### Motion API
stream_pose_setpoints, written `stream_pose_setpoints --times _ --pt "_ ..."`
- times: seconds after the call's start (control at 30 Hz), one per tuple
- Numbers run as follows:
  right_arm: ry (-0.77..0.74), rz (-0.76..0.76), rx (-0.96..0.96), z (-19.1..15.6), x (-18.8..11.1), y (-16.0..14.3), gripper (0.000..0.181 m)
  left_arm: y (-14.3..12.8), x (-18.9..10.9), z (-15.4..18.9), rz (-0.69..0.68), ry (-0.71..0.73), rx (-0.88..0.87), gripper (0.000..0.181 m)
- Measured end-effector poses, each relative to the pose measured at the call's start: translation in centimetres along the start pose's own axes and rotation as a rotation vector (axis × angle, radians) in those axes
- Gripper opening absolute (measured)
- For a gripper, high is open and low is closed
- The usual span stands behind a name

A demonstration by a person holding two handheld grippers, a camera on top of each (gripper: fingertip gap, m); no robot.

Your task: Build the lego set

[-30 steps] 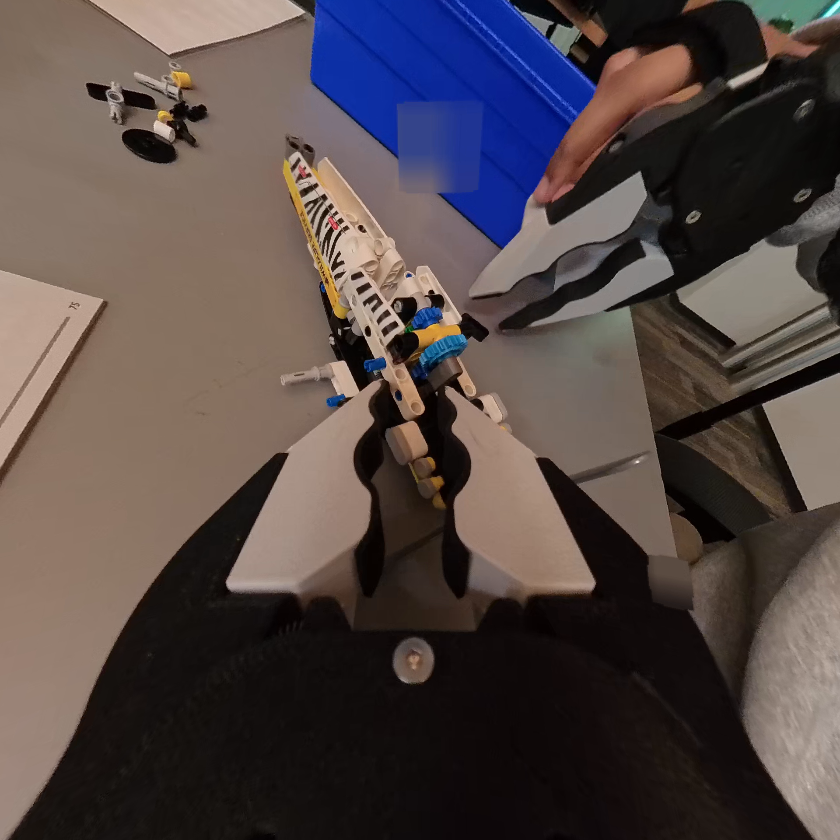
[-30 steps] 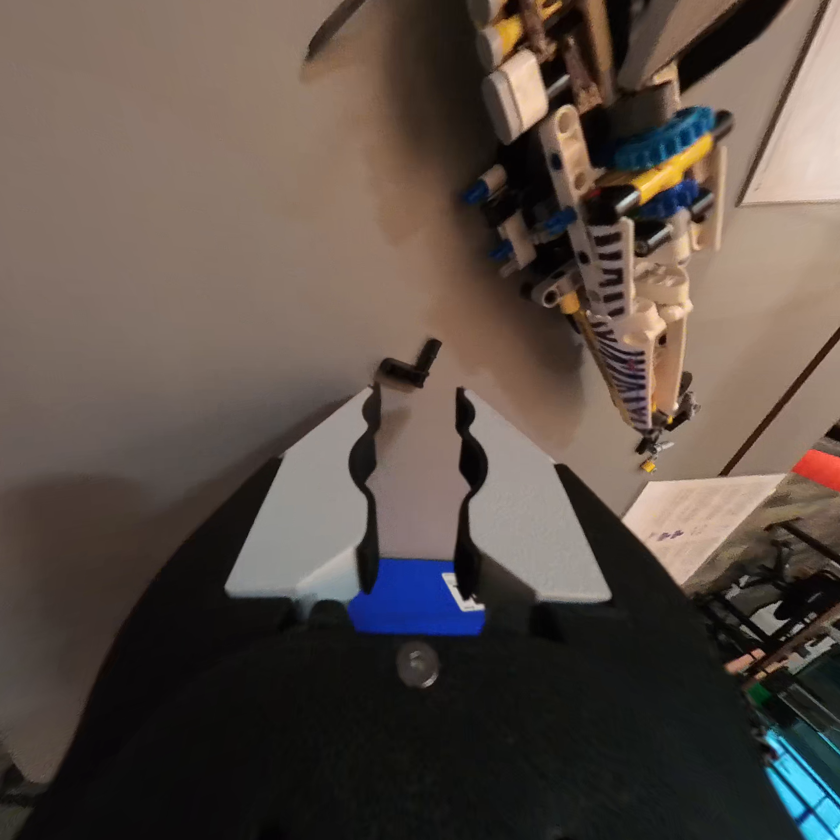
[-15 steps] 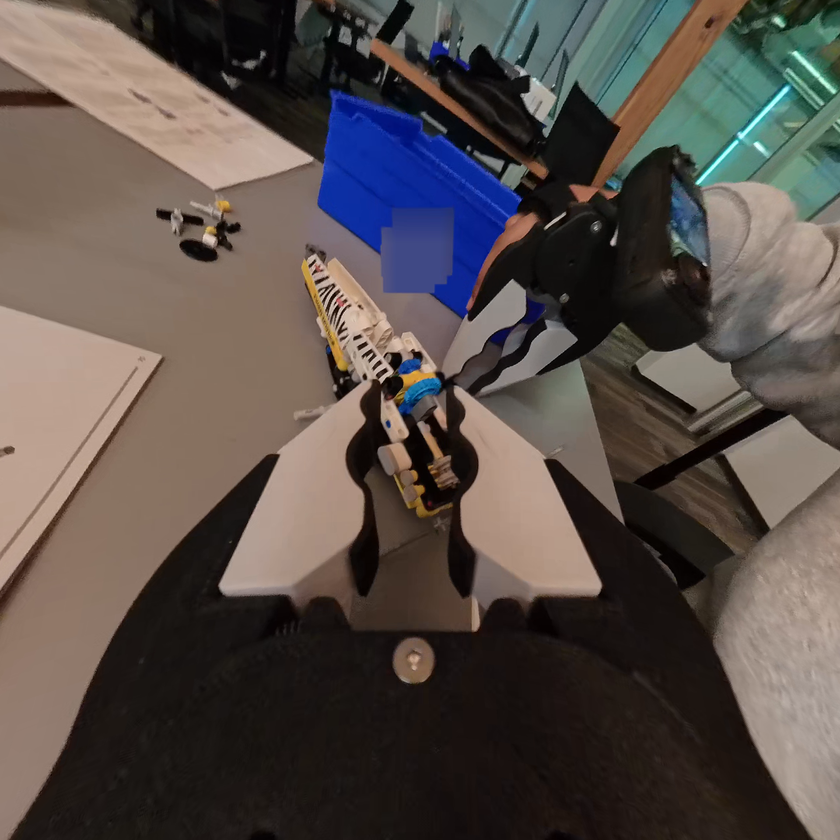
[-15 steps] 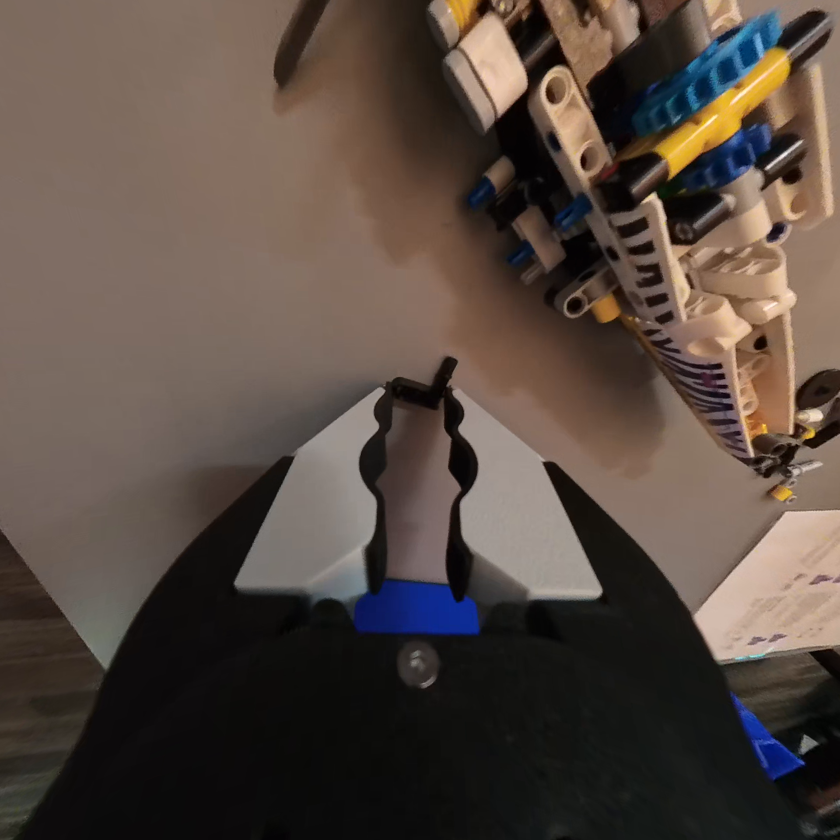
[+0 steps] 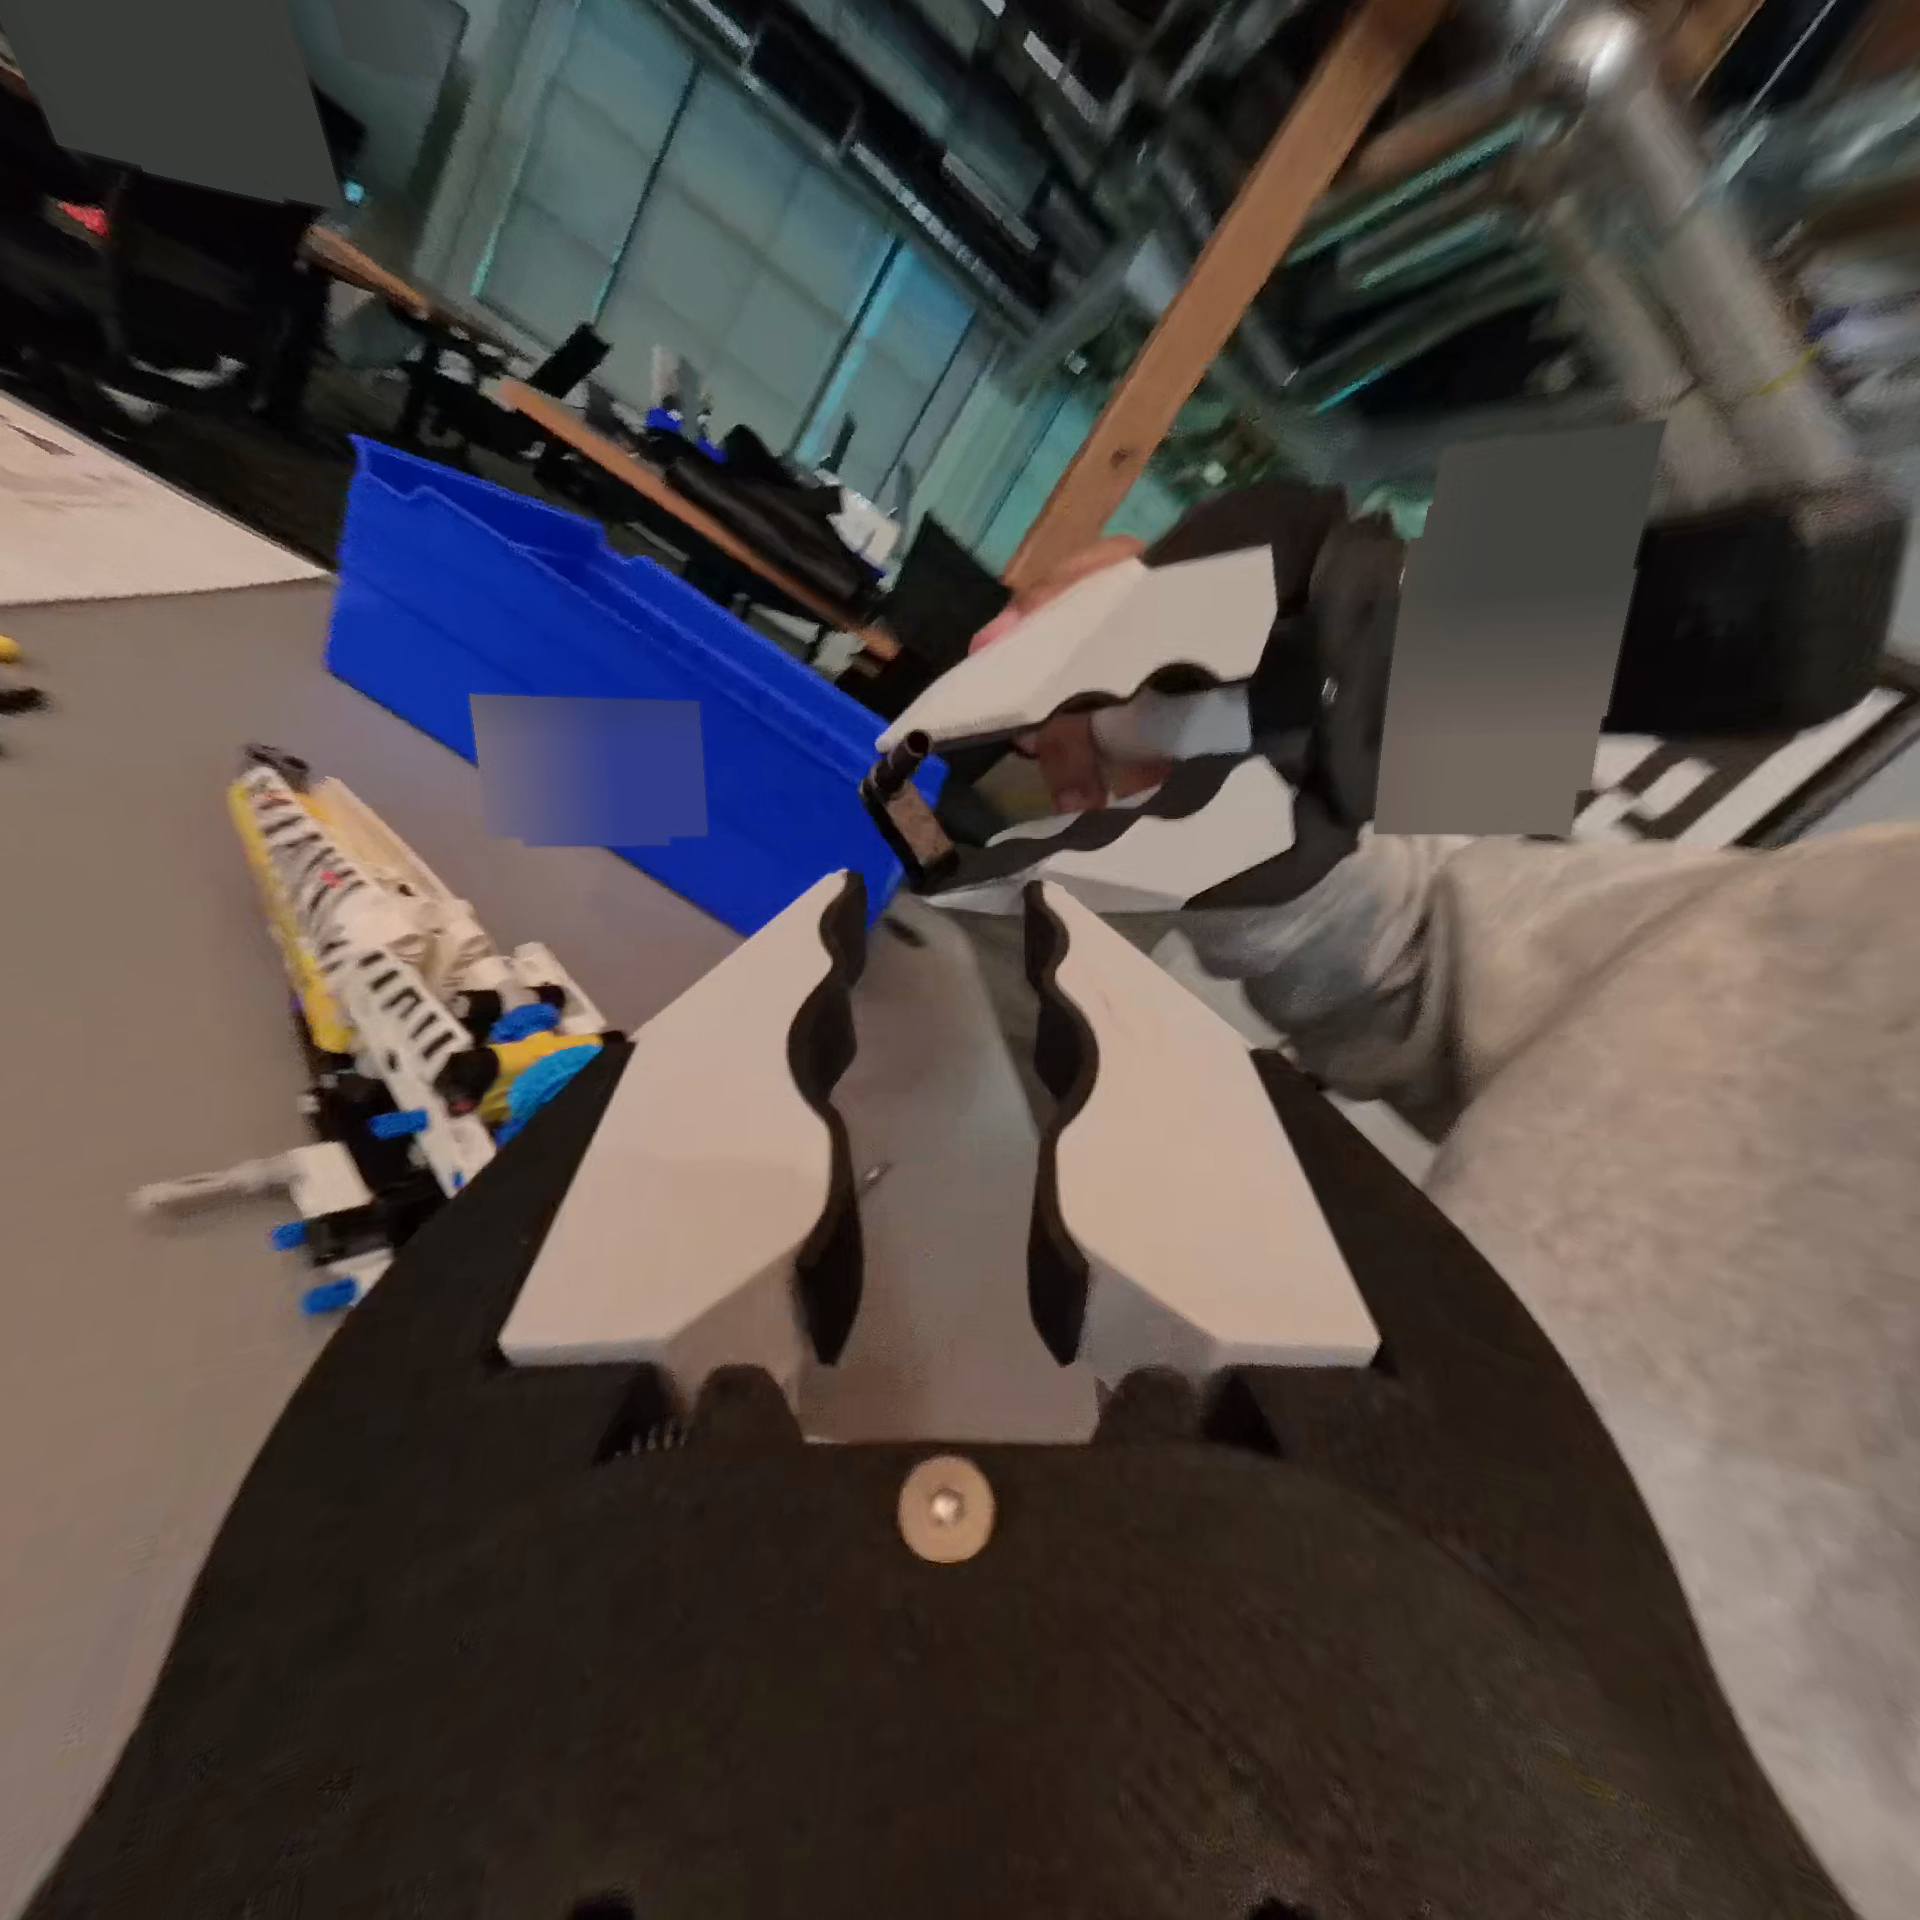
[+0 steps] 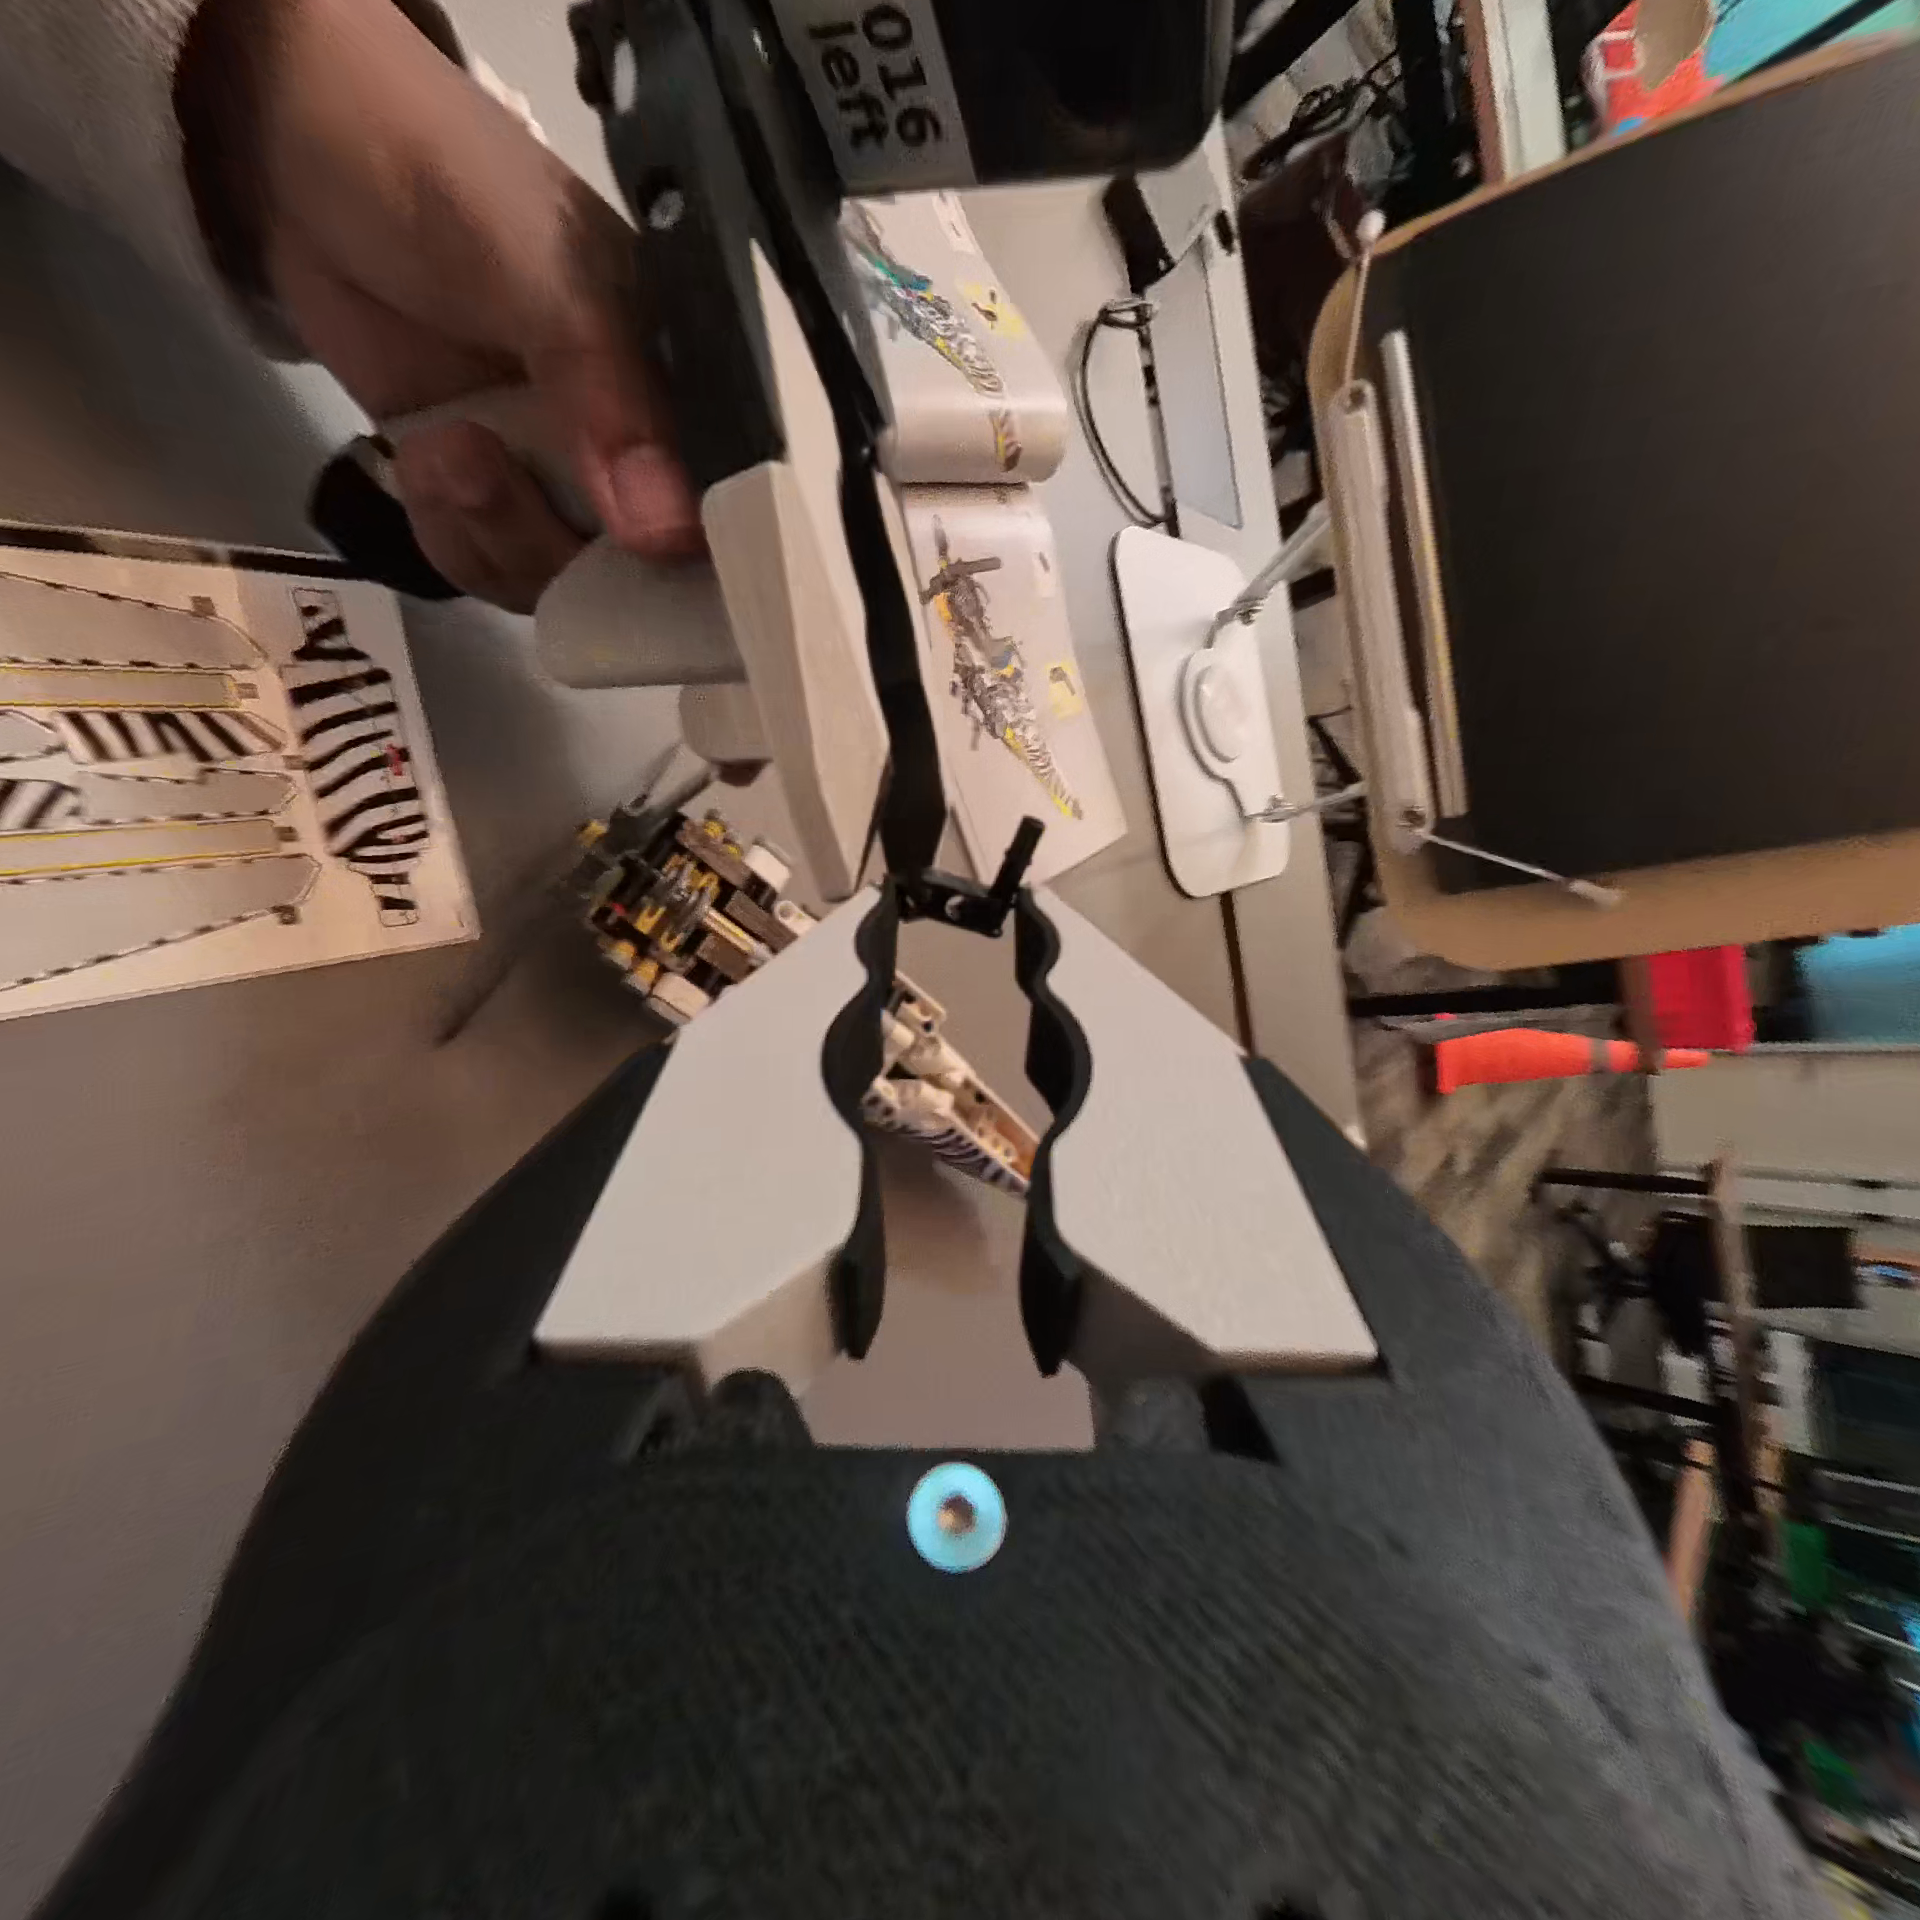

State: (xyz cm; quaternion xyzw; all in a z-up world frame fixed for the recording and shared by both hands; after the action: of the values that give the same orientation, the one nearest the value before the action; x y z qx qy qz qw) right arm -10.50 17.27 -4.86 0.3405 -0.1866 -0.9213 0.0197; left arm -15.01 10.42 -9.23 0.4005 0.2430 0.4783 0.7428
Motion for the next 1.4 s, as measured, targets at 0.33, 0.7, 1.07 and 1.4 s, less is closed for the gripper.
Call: stream_pose_setpoints --times 0.33,0.7,1.07,1.4 --pt "-0.087 -0.027 -0.092 -0.1 -0.4 1.3 0.021 0.5 -1.0 -0.1 0.081 -0.153 -0.119 0.029" --pt "-0.084 0.012 -0.079 -0.9 -1.2 2.4 0.015 0.8 -1.4 0.1 0.11 -0.184 -0.115 0.005" --pt "-0.042 0.013 0.0 -0.8 -1.6 1.7 0.02 1.2 -1.8 0.1 0.13 -0.071 0.005 0.004" --pt "0.328 0.076 0.684 1.9 -0.7 -0.2 0.051 0.4 -0.7 1.5 -0.059 0.748 0.897 0.004"
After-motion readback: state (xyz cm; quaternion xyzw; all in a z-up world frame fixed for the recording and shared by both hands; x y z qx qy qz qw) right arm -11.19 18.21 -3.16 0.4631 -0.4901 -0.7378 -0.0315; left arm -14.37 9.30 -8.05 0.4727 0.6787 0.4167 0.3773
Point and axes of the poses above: each gripper's, where its closed fingertips meet, x out along the fingers, y out of its top, z = x × y across the jaws, the point moved 6 cm from there along -x, back along the fingers, and after that the axes turned 10 degrees about -z, right-handed, at the moved point
